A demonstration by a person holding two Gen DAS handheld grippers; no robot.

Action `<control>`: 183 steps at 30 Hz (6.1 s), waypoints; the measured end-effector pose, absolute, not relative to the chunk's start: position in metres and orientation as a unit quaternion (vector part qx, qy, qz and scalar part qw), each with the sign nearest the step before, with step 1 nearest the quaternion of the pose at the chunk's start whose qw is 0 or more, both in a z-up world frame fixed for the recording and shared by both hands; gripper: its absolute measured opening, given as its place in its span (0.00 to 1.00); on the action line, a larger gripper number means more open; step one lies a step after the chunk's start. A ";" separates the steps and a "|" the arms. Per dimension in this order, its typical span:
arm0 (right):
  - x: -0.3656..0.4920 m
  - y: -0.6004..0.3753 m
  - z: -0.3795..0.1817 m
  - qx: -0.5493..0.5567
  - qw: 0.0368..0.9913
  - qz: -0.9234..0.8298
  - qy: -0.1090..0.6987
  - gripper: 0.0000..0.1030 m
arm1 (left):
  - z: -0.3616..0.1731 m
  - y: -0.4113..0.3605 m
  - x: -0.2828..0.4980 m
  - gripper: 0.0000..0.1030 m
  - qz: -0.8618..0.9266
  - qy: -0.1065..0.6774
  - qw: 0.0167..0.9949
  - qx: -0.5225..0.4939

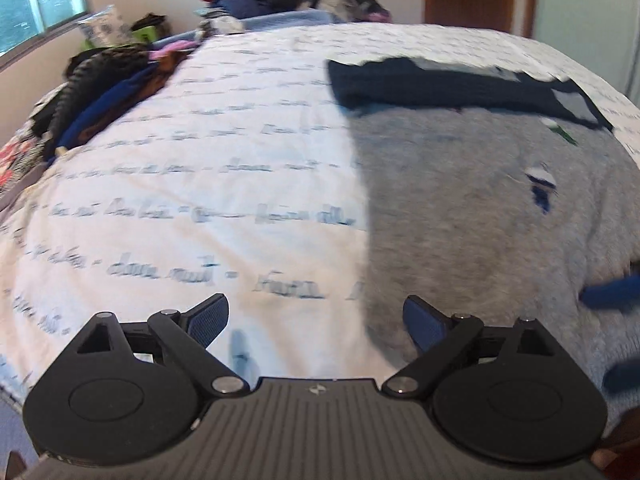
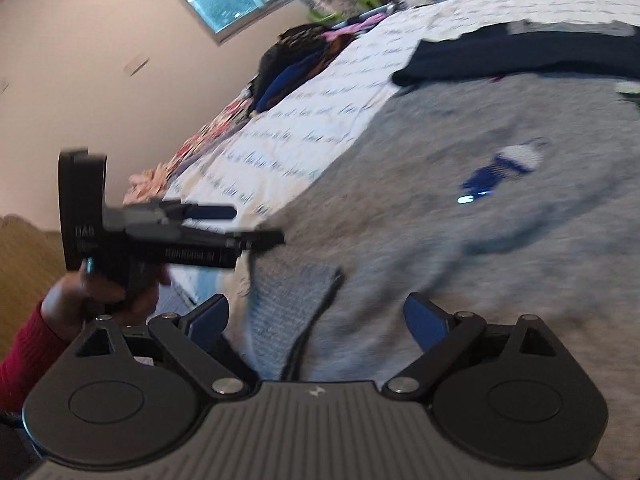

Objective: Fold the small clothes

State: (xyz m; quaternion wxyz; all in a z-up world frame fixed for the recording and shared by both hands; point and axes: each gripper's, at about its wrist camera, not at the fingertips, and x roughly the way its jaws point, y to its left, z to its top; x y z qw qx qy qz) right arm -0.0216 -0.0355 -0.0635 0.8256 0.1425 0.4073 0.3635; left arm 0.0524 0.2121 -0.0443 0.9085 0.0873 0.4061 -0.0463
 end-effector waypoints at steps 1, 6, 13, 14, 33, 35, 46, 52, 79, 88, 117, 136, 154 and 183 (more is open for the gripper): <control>-0.024 -0.025 -0.063 0.134 0.823 0.372 0.408 0.94 | -0.039 0.217 0.052 0.90 -0.033 0.400 0.912 0.083; -0.043 0.027 -0.065 0.101 0.763 0.484 0.416 0.93 | -0.010 0.230 0.050 0.90 -0.021 0.368 0.929 0.039; -0.054 0.018 -0.053 0.135 0.749 0.522 0.385 0.93 | -0.012 0.188 0.053 0.90 -0.090 0.358 0.927 0.061; -0.053 0.012 -0.052 0.158 0.746 0.524 0.379 0.93 | -0.013 0.180 0.052 0.90 -0.102 0.355 0.926 0.072; -0.076 -0.086 -0.041 0.188 0.860 0.328 0.343 0.99 | -0.054 0.208 0.012 0.90 -0.021 0.378 0.909 0.173; -0.074 -0.104 -0.053 0.203 0.852 0.286 0.388 0.99 | -0.043 0.201 0.010 0.90 -0.048 0.372 0.917 0.137; -0.114 -0.137 -0.039 0.084 0.928 0.120 0.341 1.00 | -0.039 0.107 0.000 0.91 -0.124 0.367 0.921 0.048; -0.128 -0.155 -0.050 0.135 0.929 0.075 0.335 1.00 | -0.053 0.092 0.003 0.91 -0.094 0.390 0.916 0.028; -0.174 -0.195 -0.066 0.119 0.937 0.026 0.328 1.00 | -0.044 0.184 -0.014 0.91 -0.126 0.351 0.928 -0.009; -0.180 -0.206 -0.079 0.174 0.928 0.058 0.325 1.00 | -0.074 0.242 -0.003 0.91 -0.197 0.375 0.890 -0.166; -0.181 -0.229 -0.110 0.356 0.860 0.159 0.329 0.28 | -0.125 0.271 -0.013 0.92 -0.378 0.319 0.808 -0.320; -0.177 -0.216 -0.098 0.341 0.860 0.176 0.337 0.05 | -0.108 0.257 -0.003 0.09 -0.347 0.339 0.826 -0.288; -0.151 -0.240 -0.030 0.360 0.882 0.219 0.210 0.06 | -0.013 0.238 0.013 0.07 -0.371 0.218 0.857 -0.283; -0.169 -0.239 -0.063 0.361 0.869 0.200 0.273 0.06 | -0.031 0.037 0.009 0.89 -0.248 0.313 0.866 0.300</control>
